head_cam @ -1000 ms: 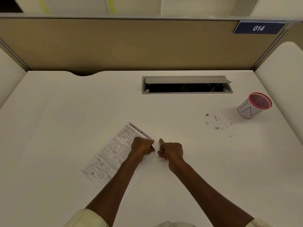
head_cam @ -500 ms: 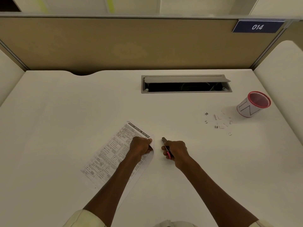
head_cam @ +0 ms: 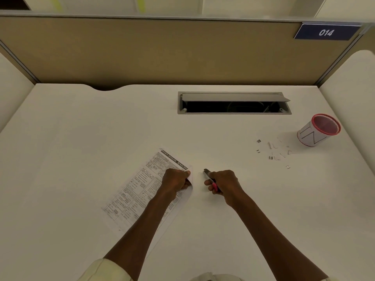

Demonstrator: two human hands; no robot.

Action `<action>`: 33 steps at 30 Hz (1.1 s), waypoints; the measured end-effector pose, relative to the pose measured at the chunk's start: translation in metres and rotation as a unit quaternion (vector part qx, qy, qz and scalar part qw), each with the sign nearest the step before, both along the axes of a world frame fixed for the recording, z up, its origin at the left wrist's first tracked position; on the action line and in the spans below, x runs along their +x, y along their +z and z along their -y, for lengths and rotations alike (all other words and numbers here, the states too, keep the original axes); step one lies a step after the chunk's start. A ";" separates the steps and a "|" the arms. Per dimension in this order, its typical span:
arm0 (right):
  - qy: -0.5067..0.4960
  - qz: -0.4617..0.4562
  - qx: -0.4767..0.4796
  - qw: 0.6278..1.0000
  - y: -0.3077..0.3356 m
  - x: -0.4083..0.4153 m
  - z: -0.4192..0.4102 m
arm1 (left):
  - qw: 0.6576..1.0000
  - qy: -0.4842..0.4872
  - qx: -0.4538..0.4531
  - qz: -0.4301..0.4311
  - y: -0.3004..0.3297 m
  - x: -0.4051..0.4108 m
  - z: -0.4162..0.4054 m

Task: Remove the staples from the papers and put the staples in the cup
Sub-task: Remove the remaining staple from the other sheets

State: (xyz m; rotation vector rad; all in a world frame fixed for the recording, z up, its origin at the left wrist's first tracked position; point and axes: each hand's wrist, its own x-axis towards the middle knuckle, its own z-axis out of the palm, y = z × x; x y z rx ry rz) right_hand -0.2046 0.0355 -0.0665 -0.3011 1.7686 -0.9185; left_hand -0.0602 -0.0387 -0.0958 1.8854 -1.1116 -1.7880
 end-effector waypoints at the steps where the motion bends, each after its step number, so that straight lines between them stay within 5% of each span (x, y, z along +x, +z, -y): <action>1: 0.000 -0.007 -0.009 1.000 0.000 -0.002 0.001 | 1.000 0.002 0.003 -0.004 0.000 0.001 0.000; 13: 0.062 -0.278 -0.033 0.958 -0.021 -0.045 0.076 | 0.999 0.019 0.026 -0.035 0.002 0.005 -0.001; 22: 0.115 -0.518 -0.039 0.847 -0.029 -0.048 0.113 | 0.998 0.023 0.032 -0.056 0.002 0.009 -0.001; 33: 0.168 -0.597 -0.017 0.784 -0.031 -0.045 0.118 | 0.998 0.019 0.021 -0.057 0.011 0.014 -0.004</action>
